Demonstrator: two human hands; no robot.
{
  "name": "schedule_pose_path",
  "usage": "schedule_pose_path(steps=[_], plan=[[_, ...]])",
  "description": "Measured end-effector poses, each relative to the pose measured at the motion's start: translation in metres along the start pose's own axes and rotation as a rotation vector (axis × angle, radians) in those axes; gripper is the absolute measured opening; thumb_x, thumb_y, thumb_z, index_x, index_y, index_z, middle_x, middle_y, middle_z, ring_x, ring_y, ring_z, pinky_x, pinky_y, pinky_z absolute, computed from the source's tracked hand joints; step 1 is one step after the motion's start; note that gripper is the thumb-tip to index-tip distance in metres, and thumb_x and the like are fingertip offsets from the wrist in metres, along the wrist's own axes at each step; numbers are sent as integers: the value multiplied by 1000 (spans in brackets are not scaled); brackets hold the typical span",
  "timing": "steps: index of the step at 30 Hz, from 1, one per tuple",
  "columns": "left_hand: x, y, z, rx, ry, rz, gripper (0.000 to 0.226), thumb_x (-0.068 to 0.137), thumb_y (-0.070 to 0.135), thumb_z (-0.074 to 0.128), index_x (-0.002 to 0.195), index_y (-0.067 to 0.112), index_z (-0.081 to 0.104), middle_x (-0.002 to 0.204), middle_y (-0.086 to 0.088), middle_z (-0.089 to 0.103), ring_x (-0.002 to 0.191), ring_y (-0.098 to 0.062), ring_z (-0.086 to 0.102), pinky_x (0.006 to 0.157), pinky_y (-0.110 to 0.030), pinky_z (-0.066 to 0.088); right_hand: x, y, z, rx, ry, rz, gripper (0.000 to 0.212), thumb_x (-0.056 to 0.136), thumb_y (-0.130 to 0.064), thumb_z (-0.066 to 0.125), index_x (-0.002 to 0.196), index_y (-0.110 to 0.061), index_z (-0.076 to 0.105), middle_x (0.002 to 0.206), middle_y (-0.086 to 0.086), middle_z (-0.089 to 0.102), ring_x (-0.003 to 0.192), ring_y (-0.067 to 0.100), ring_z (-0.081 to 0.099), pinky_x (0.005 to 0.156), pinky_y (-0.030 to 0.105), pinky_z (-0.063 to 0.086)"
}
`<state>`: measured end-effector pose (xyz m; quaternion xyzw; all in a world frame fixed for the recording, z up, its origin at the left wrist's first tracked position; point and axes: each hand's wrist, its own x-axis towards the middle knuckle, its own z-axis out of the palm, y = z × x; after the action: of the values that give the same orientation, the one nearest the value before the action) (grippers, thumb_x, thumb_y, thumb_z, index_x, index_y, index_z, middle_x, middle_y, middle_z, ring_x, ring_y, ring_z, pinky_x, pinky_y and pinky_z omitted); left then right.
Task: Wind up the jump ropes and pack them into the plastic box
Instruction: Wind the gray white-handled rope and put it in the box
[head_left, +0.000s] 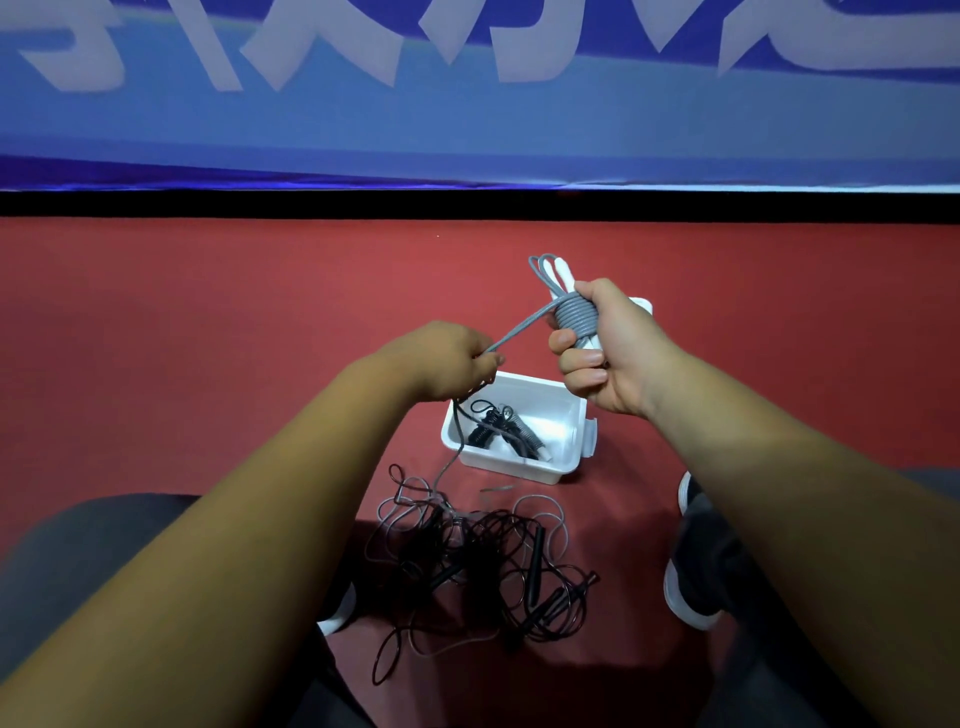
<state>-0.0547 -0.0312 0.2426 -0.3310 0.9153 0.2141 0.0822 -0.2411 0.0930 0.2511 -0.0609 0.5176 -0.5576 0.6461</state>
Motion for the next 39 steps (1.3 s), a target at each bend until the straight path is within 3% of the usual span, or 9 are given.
schedule_pose_path(steps=[5,9,13,16,19,24,29,34,39], plan=[[2,0,1,-121,196,-22,35,106,44,51,91,21,72,68,2,64,65,-18,59,61,-29,40,4,0,-4,-2,47,0,34,99,-51,50,95,-18,56,66,-5,46,39,6,22,36,18,13],[1,2,-4,-496,264,50,20,101,35,66,88,22,74,64,4,60,52,-13,50,54,-26,43,7,-1,-10,-11,144,8,33,100,-49,49,94,-17,56,65,-4,48,40,7,24,38,18,14],[3,-1,-7,-305,290,108,10,88,35,81,85,27,75,77,4,58,67,-8,51,61,-25,38,9,2,-14,-16,204,15,32,99,-47,51,92,-17,55,64,-3,50,41,6,26,37,18,17],[2,0,-4,-232,248,69,12,80,32,89,83,25,78,78,9,61,69,-3,53,64,-24,36,10,4,-15,-14,207,15,34,100,-48,51,92,-16,56,64,-3,50,42,6,26,36,18,18],[-1,2,-1,-506,142,70,17,81,30,89,80,20,76,63,9,60,58,-7,49,61,-25,40,10,3,-15,-21,202,9,35,100,-48,51,95,-14,59,64,-3,50,42,6,26,37,18,18],[-3,1,-5,-874,38,121,14,98,26,73,97,13,80,77,-8,61,73,-20,56,76,-36,51,9,1,-18,-55,211,3,36,99,-49,52,97,-14,61,64,-3,49,42,7,26,38,18,18],[0,-9,-4,-713,11,52,7,94,21,78,95,17,82,99,-8,80,90,-12,69,104,-36,53,6,-3,-19,-66,166,1,32,97,-47,52,91,-17,57,65,-3,48,42,7,26,39,19,18],[3,-3,1,-124,-2,37,36,105,43,58,81,22,75,72,4,74,73,-16,69,72,-29,51,3,-2,-15,-85,105,4,35,99,-51,53,96,-16,58,64,-4,46,40,8,23,36,19,18],[6,2,10,-4,14,-22,43,108,42,47,75,19,61,64,2,67,63,-17,63,67,-30,44,0,-2,-9,-70,46,-4,37,100,-52,52,92,-16,58,64,-4,44,39,7,23,36,18,17]])
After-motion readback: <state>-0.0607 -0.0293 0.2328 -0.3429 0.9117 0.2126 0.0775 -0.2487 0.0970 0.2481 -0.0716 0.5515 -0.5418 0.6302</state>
